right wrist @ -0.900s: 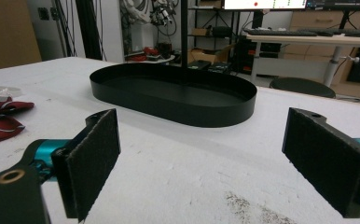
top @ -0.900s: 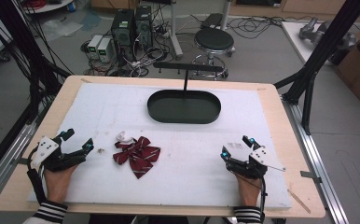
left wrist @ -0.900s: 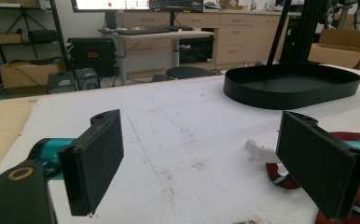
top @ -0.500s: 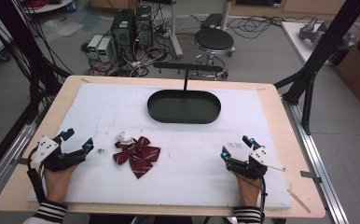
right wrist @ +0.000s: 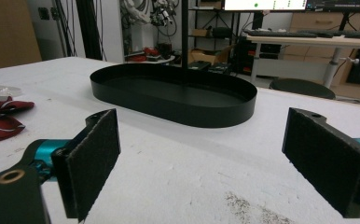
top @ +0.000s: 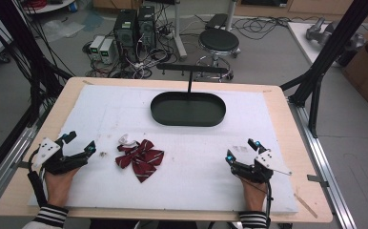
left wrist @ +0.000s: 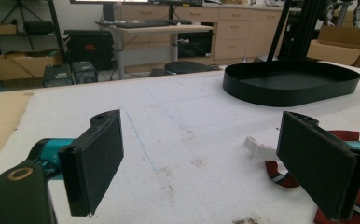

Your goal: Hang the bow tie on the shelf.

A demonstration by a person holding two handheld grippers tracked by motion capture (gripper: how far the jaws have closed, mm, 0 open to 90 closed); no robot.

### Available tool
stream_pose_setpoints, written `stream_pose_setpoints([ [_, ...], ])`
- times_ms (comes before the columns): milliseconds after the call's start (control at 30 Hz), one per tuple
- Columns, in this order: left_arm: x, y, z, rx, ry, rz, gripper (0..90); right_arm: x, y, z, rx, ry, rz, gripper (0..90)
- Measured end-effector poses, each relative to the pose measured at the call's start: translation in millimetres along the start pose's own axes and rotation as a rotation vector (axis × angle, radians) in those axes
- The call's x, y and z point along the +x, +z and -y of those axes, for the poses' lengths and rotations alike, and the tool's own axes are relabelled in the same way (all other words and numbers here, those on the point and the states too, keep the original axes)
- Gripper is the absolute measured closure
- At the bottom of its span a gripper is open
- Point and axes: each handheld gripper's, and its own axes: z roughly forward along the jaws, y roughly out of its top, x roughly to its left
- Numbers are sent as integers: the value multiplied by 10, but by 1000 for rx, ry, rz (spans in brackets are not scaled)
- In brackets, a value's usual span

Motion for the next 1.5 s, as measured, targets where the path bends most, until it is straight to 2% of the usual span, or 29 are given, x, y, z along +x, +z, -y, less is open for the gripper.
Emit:
stream_pose_setpoints([
  [100, -5, 11, -34, 6, -2, 12, 151, 2, -1, 0, 1, 2, 0, 104],
  [267, -23, 47, -143, 25, 19, 45, 151, 1, -2, 1, 0, 3, 0, 104],
  [300, -42, 85, -220, 61, 51, 54, 152, 1, -1, 0, 0, 2, 0, 104],
  [333, -54, 106, -250, 68, 61, 59, 152, 1, -2, 1, 0, 2, 0, 104],
  [400, -59, 122, -272, 74, 66, 65, 152, -1, -1, 0, -1, 1, 0, 104],
  [500, -106, 226, -390, 130, 96, 108, 152, -2, -2, 0, -3, 0, 0, 104],
  [533, -106, 226, -390, 130, 96, 108, 152, 1, -3, 1, -1, 4, -1, 104],
  [633, -157, 308, -463, 178, 125, 147, 152, 1, -4, 1, -1, 4, -3, 104],
  [700, -213, 394, -519, 223, 158, 185, 152, -3, -2, 0, -3, 1, -2, 104],
  [733, -213, 394, -519, 223, 158, 185, 153, 1, -5, 1, 0, 7, -1, 104],
  [767, -247, 457, -551, 268, 184, 191, 154, -6, -1, 0, -5, -2, -1, 104],
  [867, -270, 517, -576, 292, 197, 209, 158, -6, -3, 1, -6, -1, 2, 103],
  [900, -293, 582, -595, 322, 211, 227, 158, -6, -3, 0, -6, 0, 2, 104],
  [1033, -353, 721, -620, 390, 252, 268, 171, -7, -5, 3, -8, 0, 1, 104],
  [1067, -353, 721, -620, 390, 252, 268, 171, -7, -6, 3, -8, 1, 1, 104],
  [1100, -380, 781, -632, 414, 266, 271, 170, -8, -6, 2, -8, 3, 0, 104],
  [1200, -394, 838, -647, 439, 276, 295, 199, -8, -8, 2, -8, 6, 0, 104],
  [1233, -415, 896, -652, 461, 291, 309, 200, -7, -9, 2, -7, 10, 0, 104],
  [1267, -415, 896, -652, 461, 291, 309, 201, -7, -10, 3, -6, 11, 0, 104],
  [1300, -441, 949, -656, 487, 301, 332, 207, -7, -10, 2, -7, 12, -1, 104],
  [1333, -441, 949, -656, 487, 301, 332, 212, -7, -11, 3, -7, 13, -1, 104],
  [1433, -486, 1046, -650, 530, 330, 384, 244, -8, -10, 3, -8, 15, 0, 104],
  [1500, -497, 1066, -643, 540, 333, 385, 250, -17, -8, 3, -13, 4, 3, 104],
])
